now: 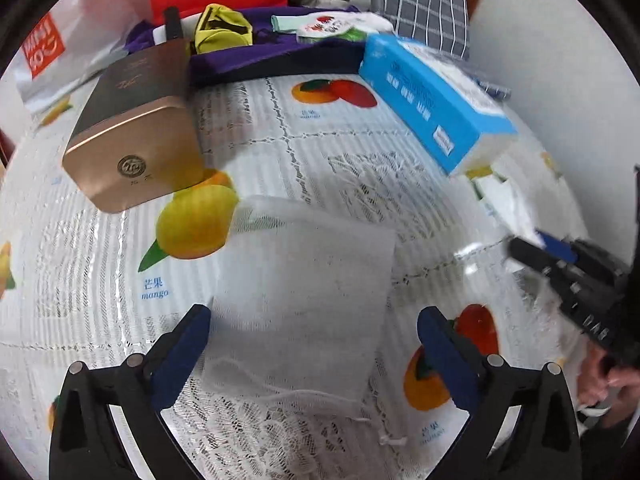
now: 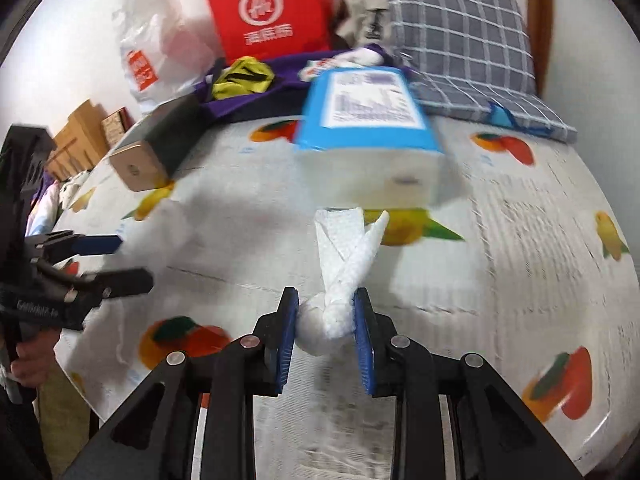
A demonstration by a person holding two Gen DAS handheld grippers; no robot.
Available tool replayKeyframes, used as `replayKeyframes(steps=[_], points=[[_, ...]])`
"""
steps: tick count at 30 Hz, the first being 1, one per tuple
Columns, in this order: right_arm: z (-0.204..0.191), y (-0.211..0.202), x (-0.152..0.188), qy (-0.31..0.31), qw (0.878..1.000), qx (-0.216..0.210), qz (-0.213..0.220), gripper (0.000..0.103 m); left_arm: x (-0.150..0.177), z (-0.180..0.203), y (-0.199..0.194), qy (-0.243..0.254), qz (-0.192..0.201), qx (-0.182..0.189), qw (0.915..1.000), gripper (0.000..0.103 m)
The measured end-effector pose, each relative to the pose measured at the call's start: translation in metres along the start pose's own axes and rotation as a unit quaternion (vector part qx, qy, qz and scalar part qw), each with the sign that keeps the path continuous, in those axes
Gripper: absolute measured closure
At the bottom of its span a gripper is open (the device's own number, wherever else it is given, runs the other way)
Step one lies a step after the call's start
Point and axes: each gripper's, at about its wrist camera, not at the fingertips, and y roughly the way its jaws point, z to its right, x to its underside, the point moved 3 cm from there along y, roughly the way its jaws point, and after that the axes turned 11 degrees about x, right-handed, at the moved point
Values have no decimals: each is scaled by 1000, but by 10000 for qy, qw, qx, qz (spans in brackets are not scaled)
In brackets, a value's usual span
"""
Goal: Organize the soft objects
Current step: 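Grasp the white knotted cloth with the right tool while the left tool grasps the mesh bag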
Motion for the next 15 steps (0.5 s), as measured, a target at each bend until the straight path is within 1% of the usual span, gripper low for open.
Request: replayKeyframes(steps=[2,4,5,6,7,8,9,11,12,13,14,15], points=[[9,3,3,100,9999,-5,-36,75,-1,2,3,1,-12,-139,9999,1],[14,3,4,206,9997,-118,-14,75,-2,4,5,-6,-24,-250,9997,1],[17,3,5,270,9995,-175,-2,75,-3,4,5,6,-24,-325,9995,4],[18,3,5,304,9993,-201,7,75,-3,6,6,79,-6,-512,9987,8],[18,2,5,316,9993,-218,21,75,-4,7,6,151,26,-614,9980,14],[18,2,5,295,9993,-205,36,75,-4,7,4,148,52,-584,9982,23],[17,2,5,272,9995,-182,48,75,-5,6,2,109,92,-578,9982,29],[15,1,5,244,9996,-143,56,75,-8,2,-2,-21,141,-595,9981,50],[14,1,5,240,9996,-125,57,75,-9,-1,-4,-111,155,-575,9982,56],[14,1,6,234,9996,-115,50,75,-10,-4,-6,-176,162,-568,9981,68],[13,1,6,221,9997,-104,40,75,-11,-8,-8,-251,157,-565,9980,76],[12,1,5,201,9998,-87,29,75,-11,-13,-10,-333,152,-536,9979,81]])
